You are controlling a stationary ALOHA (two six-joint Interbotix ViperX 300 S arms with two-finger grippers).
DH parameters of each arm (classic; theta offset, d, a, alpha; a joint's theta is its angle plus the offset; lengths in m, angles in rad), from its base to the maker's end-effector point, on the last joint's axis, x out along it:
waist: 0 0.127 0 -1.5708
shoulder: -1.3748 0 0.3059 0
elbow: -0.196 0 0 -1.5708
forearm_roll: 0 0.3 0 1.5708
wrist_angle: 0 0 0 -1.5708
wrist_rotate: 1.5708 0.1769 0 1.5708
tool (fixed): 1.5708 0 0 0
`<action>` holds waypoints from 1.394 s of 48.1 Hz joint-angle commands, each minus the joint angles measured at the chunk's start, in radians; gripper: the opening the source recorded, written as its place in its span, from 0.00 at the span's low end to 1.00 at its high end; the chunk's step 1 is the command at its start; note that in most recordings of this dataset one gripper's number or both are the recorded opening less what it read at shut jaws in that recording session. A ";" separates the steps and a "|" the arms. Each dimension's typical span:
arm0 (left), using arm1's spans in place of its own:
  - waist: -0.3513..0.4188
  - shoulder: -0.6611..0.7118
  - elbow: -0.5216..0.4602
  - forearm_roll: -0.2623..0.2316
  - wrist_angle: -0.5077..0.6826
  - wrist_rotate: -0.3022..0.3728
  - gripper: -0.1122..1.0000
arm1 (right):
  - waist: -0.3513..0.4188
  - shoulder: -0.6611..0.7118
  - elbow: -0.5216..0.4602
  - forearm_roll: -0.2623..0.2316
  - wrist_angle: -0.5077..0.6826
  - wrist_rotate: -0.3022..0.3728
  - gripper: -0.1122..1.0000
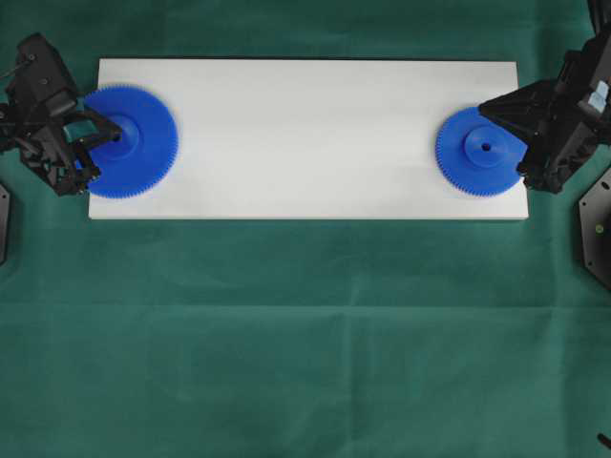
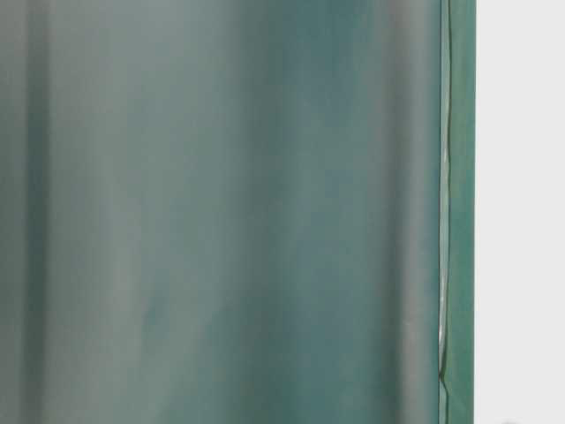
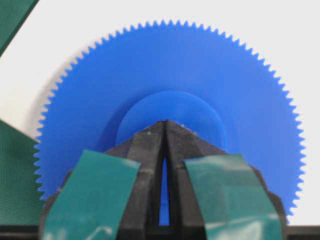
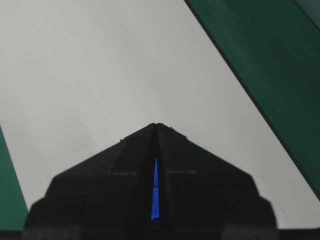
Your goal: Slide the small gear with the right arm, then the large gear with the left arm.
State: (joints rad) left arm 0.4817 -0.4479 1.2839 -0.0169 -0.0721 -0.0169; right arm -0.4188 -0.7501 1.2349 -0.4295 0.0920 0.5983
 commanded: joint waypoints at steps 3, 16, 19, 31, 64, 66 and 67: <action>-0.003 0.028 -0.015 -0.006 0.061 -0.008 0.10 | 0.002 0.002 -0.011 0.000 -0.008 0.003 0.55; -0.018 0.078 -0.046 -0.006 0.132 -0.063 0.10 | 0.002 0.003 -0.011 0.000 -0.008 0.003 0.55; -0.025 0.077 -0.049 -0.006 0.164 -0.064 0.10 | 0.002 0.002 -0.011 0.000 -0.008 0.003 0.55; -0.032 0.034 -0.081 -0.006 0.272 -0.067 0.10 | 0.002 0.003 -0.008 0.000 -0.008 0.003 0.55; -0.015 0.038 -0.132 -0.005 0.397 -0.069 0.10 | 0.005 0.003 0.000 0.002 -0.009 0.005 0.55; -0.012 0.038 -0.138 -0.003 0.410 -0.069 0.10 | 0.005 0.003 0.000 0.000 -0.011 0.005 0.55; -0.011 0.038 -0.138 -0.003 0.414 -0.069 0.10 | 0.005 0.003 0.000 0.000 -0.012 0.005 0.55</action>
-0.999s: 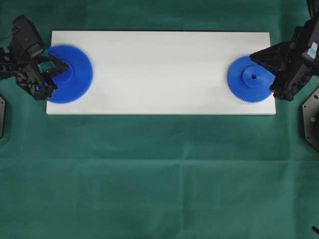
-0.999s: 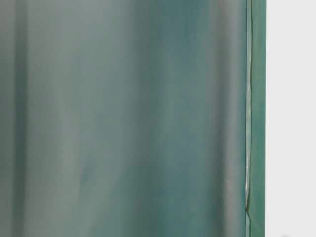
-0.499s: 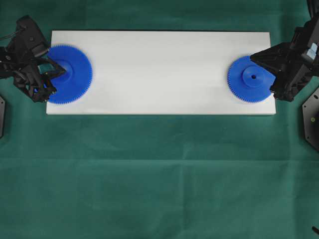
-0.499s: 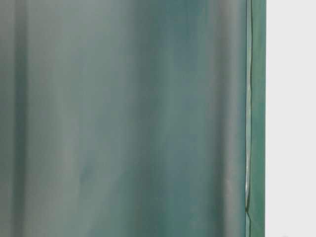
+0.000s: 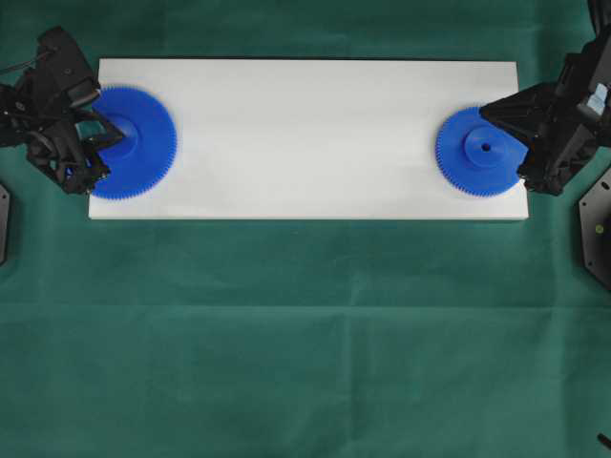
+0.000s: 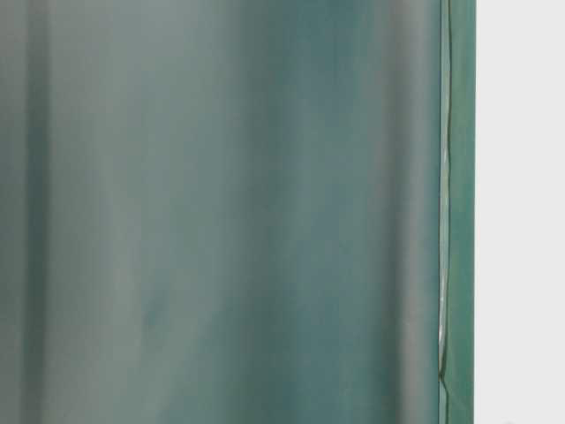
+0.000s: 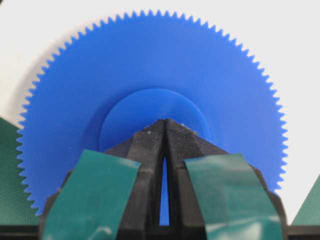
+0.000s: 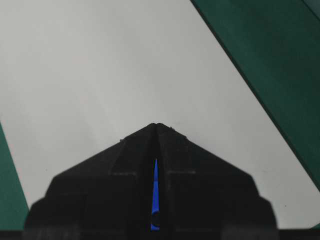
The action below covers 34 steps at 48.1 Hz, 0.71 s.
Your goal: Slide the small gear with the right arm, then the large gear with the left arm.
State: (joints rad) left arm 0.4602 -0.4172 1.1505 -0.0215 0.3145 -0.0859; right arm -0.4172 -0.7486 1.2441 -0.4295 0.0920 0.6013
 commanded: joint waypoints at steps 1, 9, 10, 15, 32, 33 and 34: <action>0.012 0.006 -0.006 0.002 0.031 0.000 0.10 | 0.005 0.002 -0.009 0.000 -0.014 0.002 0.55; 0.028 -0.002 -0.008 0.002 0.037 0.000 0.10 | 0.008 0.002 -0.009 0.002 -0.028 0.002 0.55; 0.029 -0.002 -0.008 0.002 0.038 0.000 0.10 | 0.008 0.000 -0.009 0.000 -0.028 0.002 0.55; 0.032 0.005 -0.008 0.003 0.037 0.002 0.10 | 0.008 0.002 -0.008 0.002 -0.028 0.002 0.55; 0.031 0.043 -0.003 0.003 0.008 0.002 0.10 | 0.009 0.003 -0.005 0.000 -0.028 0.002 0.55; 0.029 0.046 -0.003 0.003 0.008 0.002 0.10 | 0.009 0.003 -0.006 0.002 -0.028 0.002 0.55; 0.026 0.048 -0.005 0.003 0.006 0.002 0.10 | 0.009 0.003 -0.006 0.002 -0.028 0.002 0.55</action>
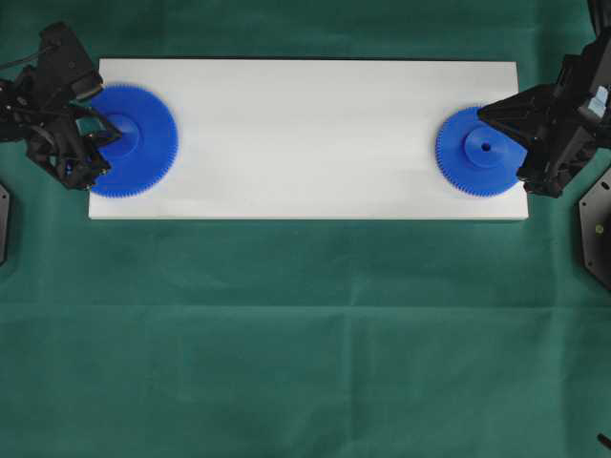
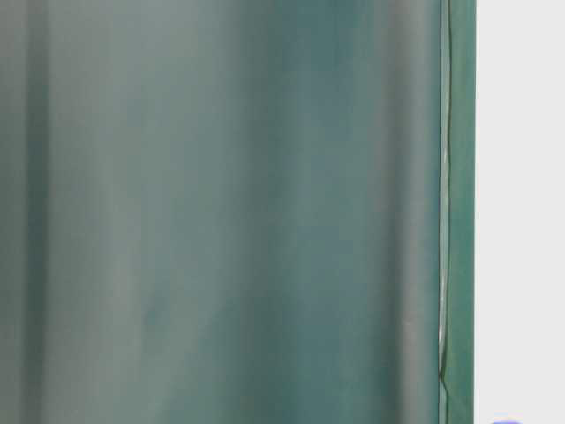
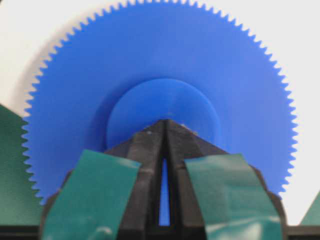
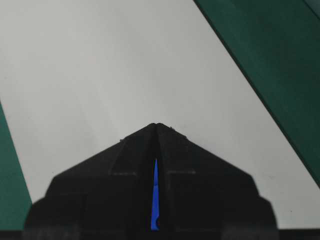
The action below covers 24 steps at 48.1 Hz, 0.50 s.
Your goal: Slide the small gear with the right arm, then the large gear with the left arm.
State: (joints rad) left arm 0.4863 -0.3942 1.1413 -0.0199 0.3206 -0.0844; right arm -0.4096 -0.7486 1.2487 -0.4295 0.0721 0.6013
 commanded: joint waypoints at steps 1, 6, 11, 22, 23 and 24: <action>-0.003 0.026 0.005 0.002 0.002 0.000 0.10 | 0.002 0.003 -0.011 0.002 -0.009 0.002 0.55; -0.035 0.049 -0.005 0.002 -0.025 0.000 0.10 | 0.002 0.003 -0.011 0.002 -0.008 0.002 0.55; -0.075 0.092 -0.032 0.002 -0.067 0.000 0.10 | 0.003 0.003 -0.011 0.002 -0.008 0.002 0.55; -0.141 0.293 -0.198 0.002 -0.089 0.000 0.10 | 0.011 0.003 -0.012 0.000 -0.009 0.000 0.55; -0.149 0.314 -0.218 0.000 -0.091 0.002 0.10 | 0.011 0.003 -0.012 0.000 -0.008 0.000 0.55; -0.155 0.337 -0.241 0.002 -0.091 0.002 0.10 | 0.012 0.003 -0.012 0.000 -0.008 0.000 0.55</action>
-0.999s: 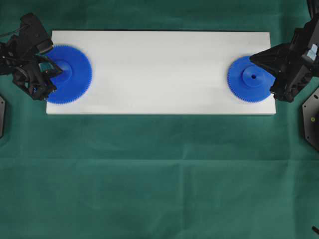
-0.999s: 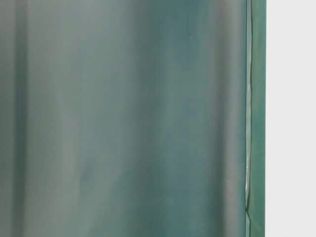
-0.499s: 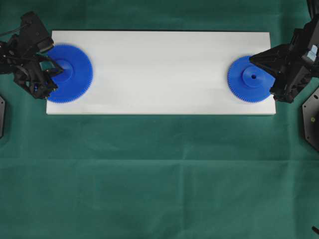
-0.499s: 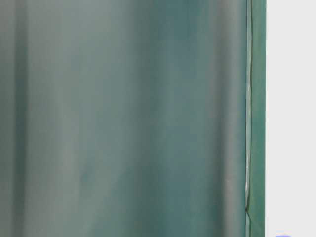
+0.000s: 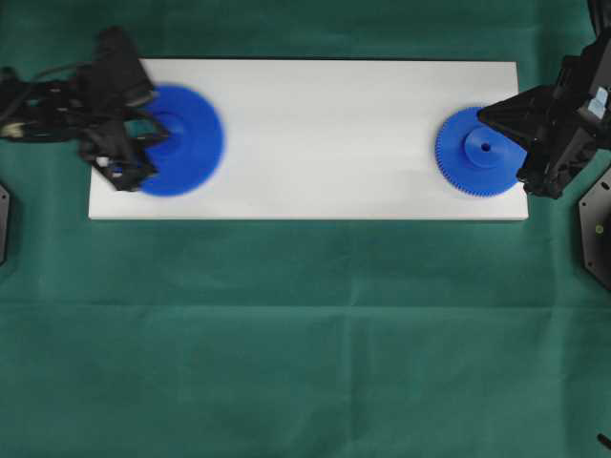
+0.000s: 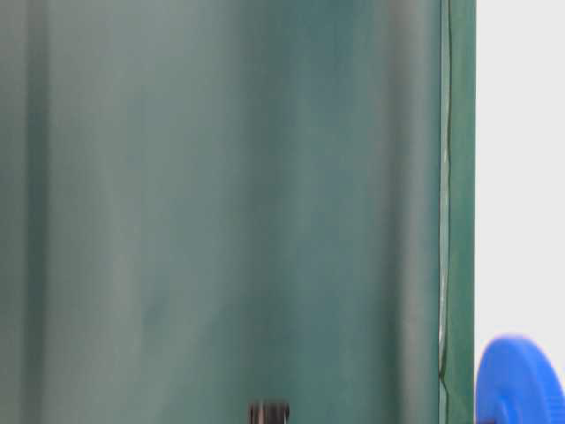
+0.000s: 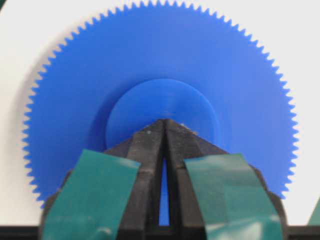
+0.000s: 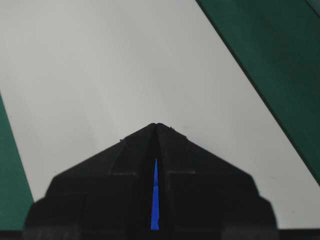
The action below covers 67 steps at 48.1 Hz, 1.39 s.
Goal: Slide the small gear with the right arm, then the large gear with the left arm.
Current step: 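Slide the large gear right until it meshes with the small gear, then slide the large gear back left along the board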
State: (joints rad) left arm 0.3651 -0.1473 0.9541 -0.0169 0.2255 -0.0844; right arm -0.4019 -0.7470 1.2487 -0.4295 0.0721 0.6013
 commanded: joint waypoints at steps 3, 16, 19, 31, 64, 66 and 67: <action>-0.051 0.156 -0.123 -0.002 0.006 0.002 0.10 | 0.005 0.002 -0.012 0.000 -0.009 0.000 0.55; -0.118 0.428 -0.502 0.000 0.029 0.023 0.10 | 0.009 0.000 -0.008 -0.002 -0.009 0.000 0.55; -0.129 0.468 -0.580 0.002 0.051 0.029 0.10 | 0.011 0.000 -0.006 -0.002 -0.008 0.000 0.55; -0.160 0.607 -0.853 0.003 0.123 0.037 0.10 | 0.011 -0.005 0.006 -0.002 -0.008 -0.005 0.55; -0.170 0.719 -1.046 0.003 0.221 0.037 0.10 | 0.012 -0.075 0.041 -0.002 -0.008 -0.006 0.55; -0.170 0.718 -1.045 0.003 0.221 0.037 0.10 | 0.012 -0.078 0.041 -0.003 -0.008 -0.006 0.55; -0.170 0.718 -1.043 0.003 0.221 0.037 0.10 | 0.011 -0.080 0.043 -0.002 -0.008 -0.006 0.55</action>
State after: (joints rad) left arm 0.2010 0.5752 -0.0997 -0.0153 0.4326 -0.0460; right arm -0.3912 -0.8222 1.3008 -0.4295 0.0706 0.5967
